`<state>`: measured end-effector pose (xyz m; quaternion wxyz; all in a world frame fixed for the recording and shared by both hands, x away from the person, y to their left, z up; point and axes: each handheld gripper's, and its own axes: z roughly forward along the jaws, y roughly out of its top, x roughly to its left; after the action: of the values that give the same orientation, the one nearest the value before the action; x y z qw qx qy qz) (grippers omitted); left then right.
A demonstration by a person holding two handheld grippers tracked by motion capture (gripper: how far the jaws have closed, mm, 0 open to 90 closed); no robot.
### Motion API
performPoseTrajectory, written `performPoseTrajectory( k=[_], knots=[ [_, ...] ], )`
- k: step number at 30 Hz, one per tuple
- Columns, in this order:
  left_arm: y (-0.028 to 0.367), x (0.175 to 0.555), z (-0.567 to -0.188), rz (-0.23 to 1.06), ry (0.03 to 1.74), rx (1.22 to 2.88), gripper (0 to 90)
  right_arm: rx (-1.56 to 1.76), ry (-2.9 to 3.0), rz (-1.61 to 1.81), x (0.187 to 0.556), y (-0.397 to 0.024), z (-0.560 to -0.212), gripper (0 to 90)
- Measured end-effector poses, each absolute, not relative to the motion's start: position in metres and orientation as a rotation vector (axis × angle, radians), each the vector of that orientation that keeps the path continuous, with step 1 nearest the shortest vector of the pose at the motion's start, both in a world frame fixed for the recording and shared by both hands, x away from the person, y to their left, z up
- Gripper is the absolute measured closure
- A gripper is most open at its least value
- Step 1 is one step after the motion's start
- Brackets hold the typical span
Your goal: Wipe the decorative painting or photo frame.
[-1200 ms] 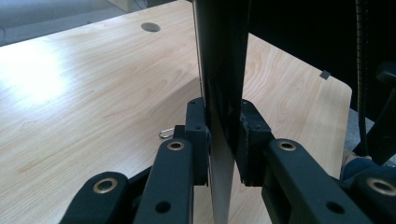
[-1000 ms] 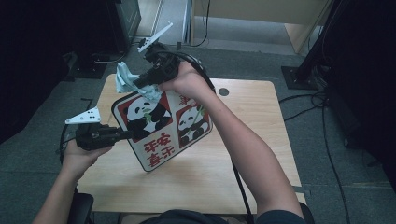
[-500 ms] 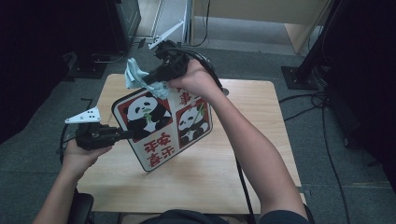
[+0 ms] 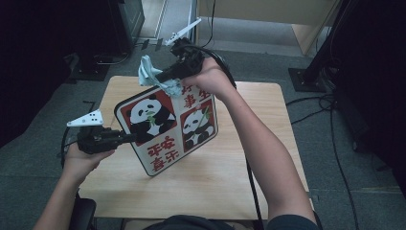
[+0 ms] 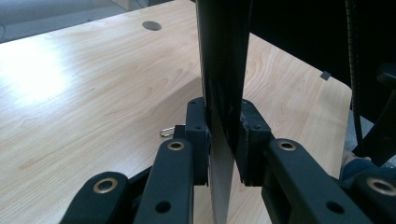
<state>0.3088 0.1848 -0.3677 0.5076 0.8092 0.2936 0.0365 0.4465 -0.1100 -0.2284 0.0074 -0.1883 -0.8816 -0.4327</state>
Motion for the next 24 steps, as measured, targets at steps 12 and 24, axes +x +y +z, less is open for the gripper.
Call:
performPoseTrajectory(
  k=[12, 24],
  knots=[
    [0.186, 0.31, -0.368, 0.087, 0.71, 1.948, 77.8, -0.672, -2.759, -1.348, 0.455, -0.13, -0.227, 81.0],
    [0.188, 0.311, -0.368, 0.093, 0.713, 1.948, 77.9, -0.748, -2.763, -1.36, 0.461, -0.152, -0.228, 81.0]
  ],
)
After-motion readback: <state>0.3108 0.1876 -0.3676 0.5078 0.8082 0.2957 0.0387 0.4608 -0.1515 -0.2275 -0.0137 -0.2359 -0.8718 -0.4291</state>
